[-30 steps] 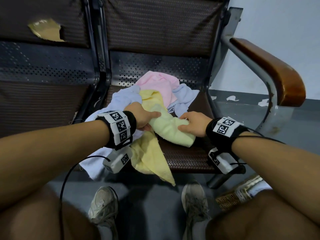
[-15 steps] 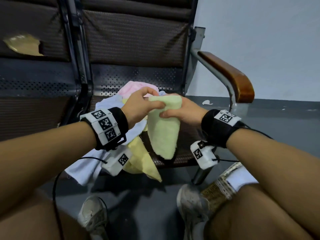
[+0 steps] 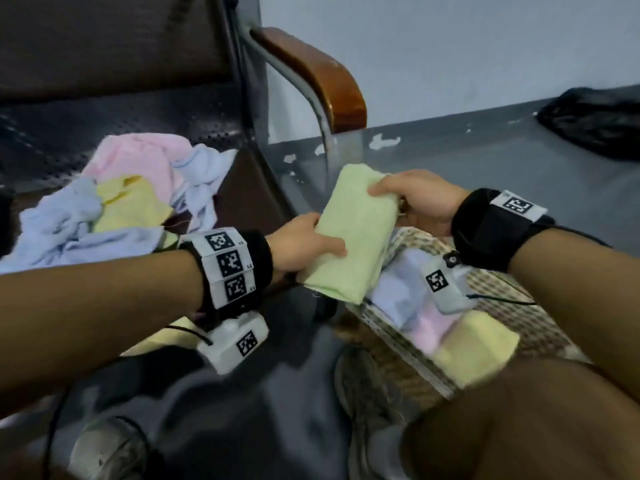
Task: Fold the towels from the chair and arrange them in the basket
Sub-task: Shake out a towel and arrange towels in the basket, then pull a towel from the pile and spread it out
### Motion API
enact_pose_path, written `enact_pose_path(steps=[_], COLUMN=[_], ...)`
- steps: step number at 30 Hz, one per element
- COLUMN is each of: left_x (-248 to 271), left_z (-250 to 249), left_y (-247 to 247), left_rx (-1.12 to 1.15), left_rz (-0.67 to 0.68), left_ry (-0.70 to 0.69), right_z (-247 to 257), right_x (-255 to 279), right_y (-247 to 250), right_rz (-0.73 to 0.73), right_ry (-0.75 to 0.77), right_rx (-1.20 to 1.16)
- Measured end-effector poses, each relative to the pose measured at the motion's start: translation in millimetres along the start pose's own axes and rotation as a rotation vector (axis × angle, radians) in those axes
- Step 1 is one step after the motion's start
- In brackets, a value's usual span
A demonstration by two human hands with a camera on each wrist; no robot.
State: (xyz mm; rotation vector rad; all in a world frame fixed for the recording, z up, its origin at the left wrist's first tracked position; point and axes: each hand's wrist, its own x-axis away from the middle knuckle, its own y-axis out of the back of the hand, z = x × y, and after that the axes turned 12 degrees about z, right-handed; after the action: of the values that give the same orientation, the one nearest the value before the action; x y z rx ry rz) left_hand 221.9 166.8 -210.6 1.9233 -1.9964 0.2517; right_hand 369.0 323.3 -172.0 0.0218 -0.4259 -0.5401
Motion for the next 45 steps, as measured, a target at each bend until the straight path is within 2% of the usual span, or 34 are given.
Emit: enact_pose_path(steps=[3,7,10,15,19,22,25,28,31,34,38,42,45], left_x=[-52,-104,-136,-171,-181,-178,-170,-152,-125,-84,-6,75,131], left_z=[3,33,58,85,85,79,65,36,2,-31,-48,-32,-4], left_y=[-62,-131,-174,-205,-206,-200,-186,-160,-118,-62,23,92,132], left_rx=[-0.018,-0.015,-0.119,-0.343,-0.505,-0.519,-0.545,-0.549,-0.482,-0.426,-0.54,-0.599,-0.553], left_rz=[0.044,0.061,0.127,0.104,0.091,0.076,0.094,0.123,0.066,-0.019,-0.167,-0.339,-0.456], left_ry=[0.043,0.103,0.183,0.298,0.35,0.361,0.316,0.237,0.136,0.054,0.014,0.074,0.133], right_z=[-50,-129,-191,-248,-257,-241,-211,-169,-116,-61,14,74,100], right_x=[25,54,65,48,31,29,32,37,35,23,-8,-44,-66], right_y=[59,108,128,137,131,130,131,124,99,56,-24,-115,-185], right_rz=[-0.135,-0.283,-0.317,-0.311,-0.29,-0.234,-0.17,-0.101,-0.007,0.086,0.242,0.35,0.401], right_ry=[-0.121,-0.268,-0.382,-0.453,-0.537,-0.53,-0.501,-0.462,-0.393,-0.287,-0.123,0.028,0.116], right_rx=[0.022,0.048,0.015,-0.044,0.155,0.414,0.64,0.716,0.691,0.758,0.795,0.811,0.815])
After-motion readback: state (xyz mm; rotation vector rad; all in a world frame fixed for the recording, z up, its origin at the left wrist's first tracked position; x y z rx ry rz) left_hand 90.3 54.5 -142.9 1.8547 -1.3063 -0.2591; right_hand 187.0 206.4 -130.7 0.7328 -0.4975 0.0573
